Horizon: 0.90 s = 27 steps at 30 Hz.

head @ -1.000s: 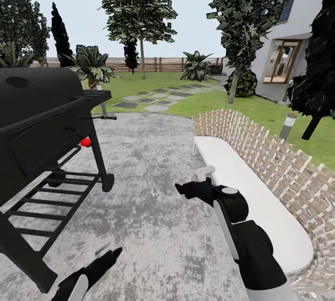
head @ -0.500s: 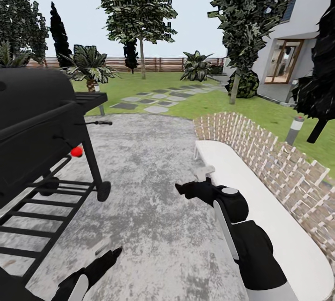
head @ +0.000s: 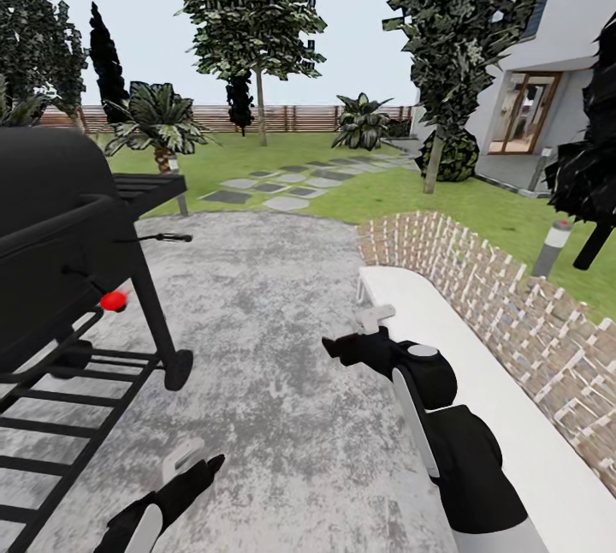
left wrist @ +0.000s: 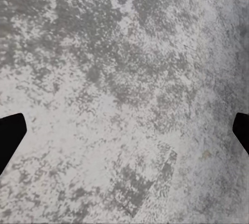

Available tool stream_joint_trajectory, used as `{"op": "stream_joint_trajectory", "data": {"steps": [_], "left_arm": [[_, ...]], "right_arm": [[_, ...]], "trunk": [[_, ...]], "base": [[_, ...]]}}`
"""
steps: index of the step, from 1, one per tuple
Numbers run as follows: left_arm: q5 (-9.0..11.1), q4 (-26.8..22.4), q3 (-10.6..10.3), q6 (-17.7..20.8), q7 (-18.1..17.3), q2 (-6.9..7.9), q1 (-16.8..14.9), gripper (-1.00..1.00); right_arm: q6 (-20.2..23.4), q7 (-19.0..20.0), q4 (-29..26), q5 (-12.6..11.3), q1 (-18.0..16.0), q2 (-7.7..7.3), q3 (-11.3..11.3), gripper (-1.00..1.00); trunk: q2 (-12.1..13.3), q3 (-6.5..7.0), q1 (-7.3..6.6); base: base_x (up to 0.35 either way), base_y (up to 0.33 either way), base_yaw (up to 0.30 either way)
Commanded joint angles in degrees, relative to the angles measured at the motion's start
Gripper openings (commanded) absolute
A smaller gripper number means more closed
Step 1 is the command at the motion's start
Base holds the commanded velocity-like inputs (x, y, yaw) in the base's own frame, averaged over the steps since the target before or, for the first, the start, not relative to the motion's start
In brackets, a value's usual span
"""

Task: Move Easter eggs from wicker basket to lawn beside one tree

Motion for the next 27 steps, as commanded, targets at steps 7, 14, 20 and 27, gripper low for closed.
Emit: {"op": "stream_joint_trajectory", "data": {"steps": [7,14,20,27], "left_arm": [[0.38,-0.05,0.19,0.42,-0.12,-0.02,-0.03,1.00],[0.38,-0.05,0.18,0.40,-0.07,-0.02,-0.03,1.00],[0.38,-0.05,0.17,0.40,-0.04,-0.02,-0.03,1.00],[0.38,-0.05,0.16,0.42,-0.03,-0.02,-0.03,1.00]], "right_arm": [[0.26,0.27,-0.06,0.30,-0.04,0.00,-0.01,1.00],[0.26,0.27,-0.04,0.30,-0.04,0.02,-0.01,1.00],[0.26,0.27,-0.05,0.30,-0.04,0.02,-0.01,1.00],[0.26,0.27,-0.04,0.30,-0.04,0.02,-0.01,1.00]], "trunk": [[-0.03,-0.06,0.03],[-0.03,-0.06,0.03],[-0.03,-0.06,0.03],[-0.03,-0.06,0.03]], "base": [[0.331,-0.010,0.000],[0.331,-0.001,0.000],[0.331,0.000,0.000],[0.331,-0.036,0.000]]}}
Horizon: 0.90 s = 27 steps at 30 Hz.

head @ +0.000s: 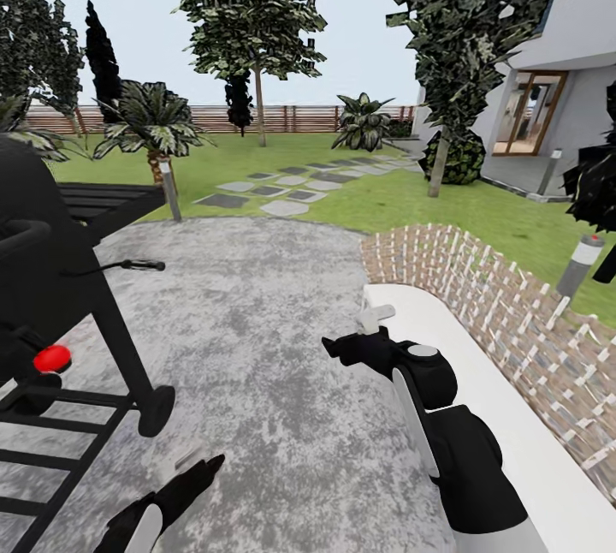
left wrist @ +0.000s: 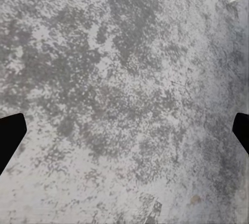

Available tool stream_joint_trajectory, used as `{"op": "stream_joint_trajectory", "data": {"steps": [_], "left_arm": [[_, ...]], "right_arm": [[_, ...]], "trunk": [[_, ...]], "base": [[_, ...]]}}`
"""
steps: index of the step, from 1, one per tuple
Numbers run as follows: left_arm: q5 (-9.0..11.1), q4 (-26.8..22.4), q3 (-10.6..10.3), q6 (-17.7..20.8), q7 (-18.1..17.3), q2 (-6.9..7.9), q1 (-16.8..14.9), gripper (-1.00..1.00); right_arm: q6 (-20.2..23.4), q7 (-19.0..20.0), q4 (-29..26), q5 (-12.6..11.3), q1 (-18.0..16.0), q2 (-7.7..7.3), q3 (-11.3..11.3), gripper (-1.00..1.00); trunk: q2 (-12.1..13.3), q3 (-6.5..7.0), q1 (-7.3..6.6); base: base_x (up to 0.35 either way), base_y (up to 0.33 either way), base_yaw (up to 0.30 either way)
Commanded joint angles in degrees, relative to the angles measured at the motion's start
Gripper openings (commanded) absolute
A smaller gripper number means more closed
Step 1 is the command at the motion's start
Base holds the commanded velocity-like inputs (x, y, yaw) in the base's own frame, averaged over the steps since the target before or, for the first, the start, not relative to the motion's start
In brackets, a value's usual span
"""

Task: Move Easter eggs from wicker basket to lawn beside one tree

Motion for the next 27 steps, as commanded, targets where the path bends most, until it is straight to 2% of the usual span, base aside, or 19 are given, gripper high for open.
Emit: {"op": "stream_joint_trajectory", "data": {"steps": [1,9,22,27], "left_arm": [[0.40,-0.06,0.17,0.42,-0.16,-0.02,-0.03,1.00],[0.40,-0.06,0.17,0.43,-0.23,-0.02,-0.03,1.00],[0.40,-0.06,0.17,0.41,-0.25,-0.02,-0.03,1.00],[0.40,-0.06,0.17,0.41,-0.23,-0.02,-0.03,1.00]], "right_arm": [[0.25,0.27,-0.04,0.30,-0.04,0.02,-0.01,1.00],[0.25,0.27,-0.06,0.30,-0.04,0.00,0.00,1.00],[0.38,0.28,-0.09,0.30,-0.05,0.24,-0.01,1.00],[0.42,0.29,-0.10,0.30,-0.11,0.32,-0.02,1.00]], "trunk": [[-0.03,-0.06,0.03],[-0.03,-0.06,0.03],[-0.03,-0.06,0.03],[-0.03,-0.06,0.03]], "base": [[0.331,-0.097,0.000],[0.330,-0.085,0.000],[0.330,-0.006,0.000],[0.330,0.000,0.093]]}}
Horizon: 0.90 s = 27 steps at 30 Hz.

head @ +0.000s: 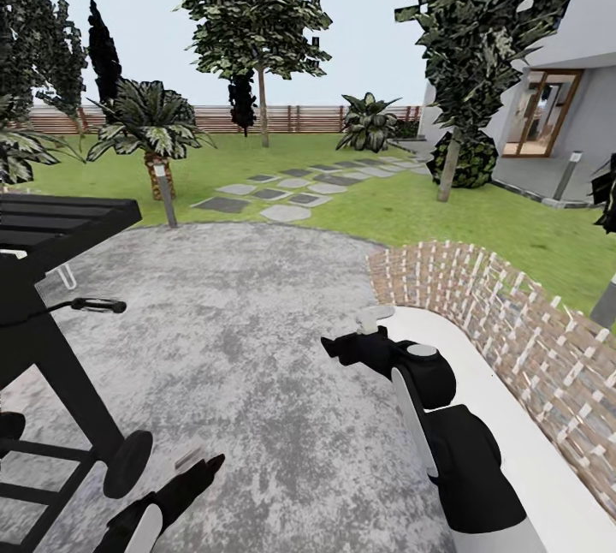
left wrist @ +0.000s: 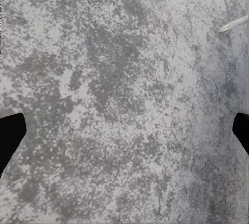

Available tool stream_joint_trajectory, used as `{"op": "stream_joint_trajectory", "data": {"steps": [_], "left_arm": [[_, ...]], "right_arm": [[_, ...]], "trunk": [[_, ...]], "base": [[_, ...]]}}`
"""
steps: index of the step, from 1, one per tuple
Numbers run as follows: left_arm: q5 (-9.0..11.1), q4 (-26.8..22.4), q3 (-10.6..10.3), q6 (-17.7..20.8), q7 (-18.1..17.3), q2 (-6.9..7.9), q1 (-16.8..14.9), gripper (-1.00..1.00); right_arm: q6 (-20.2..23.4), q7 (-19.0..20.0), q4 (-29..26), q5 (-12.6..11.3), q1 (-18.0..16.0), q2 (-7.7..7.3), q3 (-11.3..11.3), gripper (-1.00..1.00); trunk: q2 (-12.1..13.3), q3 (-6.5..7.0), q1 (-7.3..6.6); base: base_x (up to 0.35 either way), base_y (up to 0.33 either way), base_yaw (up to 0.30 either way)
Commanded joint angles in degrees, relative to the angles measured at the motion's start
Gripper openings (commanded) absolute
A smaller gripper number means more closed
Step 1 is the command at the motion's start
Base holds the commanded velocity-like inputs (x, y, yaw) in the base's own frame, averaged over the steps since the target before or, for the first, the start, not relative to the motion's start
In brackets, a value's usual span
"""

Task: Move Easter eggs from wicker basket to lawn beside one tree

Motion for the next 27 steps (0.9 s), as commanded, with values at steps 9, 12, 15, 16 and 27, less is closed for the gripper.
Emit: {"op": "stream_joint_trajectory", "data": {"steps": [9,12,15,16,27], "left_arm": [[0.40,-0.04,0.16,0.40,-0.18,-0.02,-0.03,1.00],[0.40,-0.04,0.16,0.39,-0.16,-0.02,-0.03,1.00],[0.40,-0.04,0.16,0.37,-0.17,-0.02,-0.03,1.00],[0.40,-0.04,0.16,0.38,-0.18,-0.02,-0.03,1.00],[0.40,-0.04,0.16,0.39,-0.22,-0.02,-0.03,1.00]], "right_arm": [[0.28,0.26,-0.06,0.30,-0.06,-0.10,-0.02,1.00],[0.28,0.26,-0.06,0.30,-0.06,-0.11,-0.05,1.00],[0.28,0.26,-0.06,0.30,-0.06,-0.13,-0.04,1.00],[0.28,0.26,-0.06,0.30,-0.06,-0.13,-0.04,1.00],[0.22,0.28,-0.06,0.30,-0.06,-0.15,-0.08,1.00]], "trunk": [[-0.03,-0.06,0.03],[-0.03,-0.06,0.03],[-0.03,-0.06,0.03],[-0.03,-0.06,0.03],[-0.03,-0.06,0.03]], "base": [[0.330,0.000,0.096],[0.330,0.000,0.018],[0.330,0.000,0.008],[0.330,0.000,0.004],[0.330,0.000,0.001]]}}
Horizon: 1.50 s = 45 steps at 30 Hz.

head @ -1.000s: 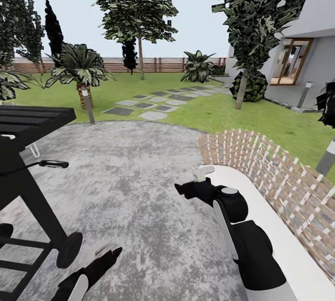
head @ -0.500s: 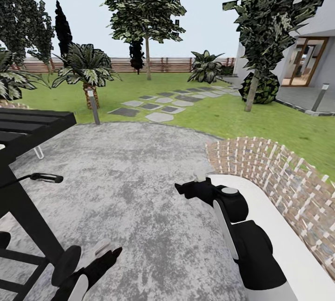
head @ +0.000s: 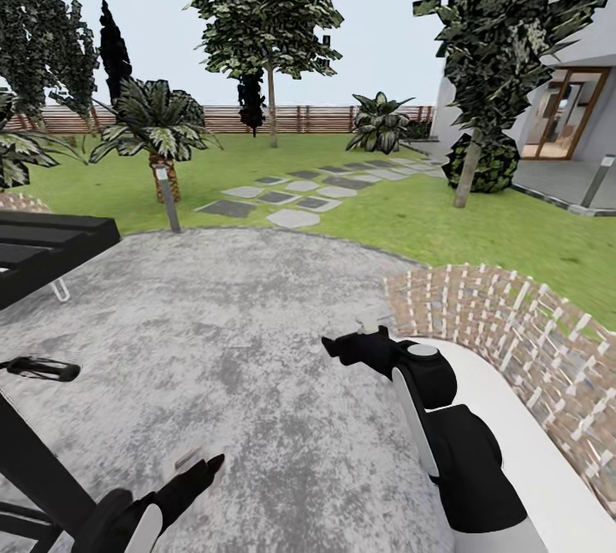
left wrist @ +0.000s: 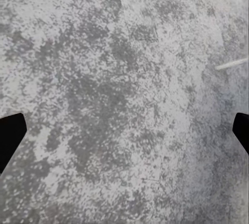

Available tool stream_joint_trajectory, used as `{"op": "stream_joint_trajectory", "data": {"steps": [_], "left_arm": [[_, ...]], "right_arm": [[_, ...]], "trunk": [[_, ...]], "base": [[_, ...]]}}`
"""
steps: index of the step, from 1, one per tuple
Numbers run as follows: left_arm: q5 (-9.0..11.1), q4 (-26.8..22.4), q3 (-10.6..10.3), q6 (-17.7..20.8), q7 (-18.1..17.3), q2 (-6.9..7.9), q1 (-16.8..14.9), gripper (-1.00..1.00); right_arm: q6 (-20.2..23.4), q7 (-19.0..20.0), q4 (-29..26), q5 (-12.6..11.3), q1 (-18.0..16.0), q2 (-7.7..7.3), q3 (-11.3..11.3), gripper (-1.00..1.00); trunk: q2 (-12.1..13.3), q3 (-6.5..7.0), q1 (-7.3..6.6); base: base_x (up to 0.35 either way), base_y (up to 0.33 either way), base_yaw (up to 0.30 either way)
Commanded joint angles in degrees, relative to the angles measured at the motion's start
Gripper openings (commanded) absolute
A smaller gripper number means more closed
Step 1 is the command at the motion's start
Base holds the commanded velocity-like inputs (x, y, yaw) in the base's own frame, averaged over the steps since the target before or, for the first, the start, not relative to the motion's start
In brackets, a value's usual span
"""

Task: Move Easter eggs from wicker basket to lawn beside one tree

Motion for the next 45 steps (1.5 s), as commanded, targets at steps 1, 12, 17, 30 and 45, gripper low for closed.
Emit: {"op": "stream_joint_trajectory", "data": {"steps": [1,12,17,30,45], "left_arm": [[0.40,-0.05,0.16,0.42,-0.16,-0.02,-0.03,1.00],[0.40,-0.05,0.16,0.43,-0.22,-0.02,-0.03,1.00],[0.40,-0.05,0.16,0.44,-0.22,-0.02,-0.03,1.00],[0.40,-0.05,0.16,0.44,-0.22,-0.02,-0.03,1.00],[0.45,-0.05,0.16,0.44,-0.30,-0.02,-0.03,1.00]], "right_arm": [[0.25,0.26,-0.05,0.30,-0.04,0.01,-0.02,1.00],[0.23,0.24,-0.04,0.30,-0.04,-0.02,0.04,1.00],[0.23,0.24,-0.05,0.30,-0.03,-0.03,0.05,1.00],[0.23,0.23,-0.04,0.30,-0.03,-0.03,0.05,1.00],[0.23,0.23,-0.03,0.30,0.01,-0.03,0.10,1.00]], "trunk": [[-0.03,-0.06,0.03],[-0.03,-0.06,0.03],[-0.03,-0.06,0.03],[-0.03,-0.06,0.03],[-0.03,-0.06,0.03]], "base": [[0.330,0.000,0.000],[0.330,0.000,0.000],[0.330,0.000,0.000],[0.330,0.000,0.000],[0.330,0.000,0.046]]}}
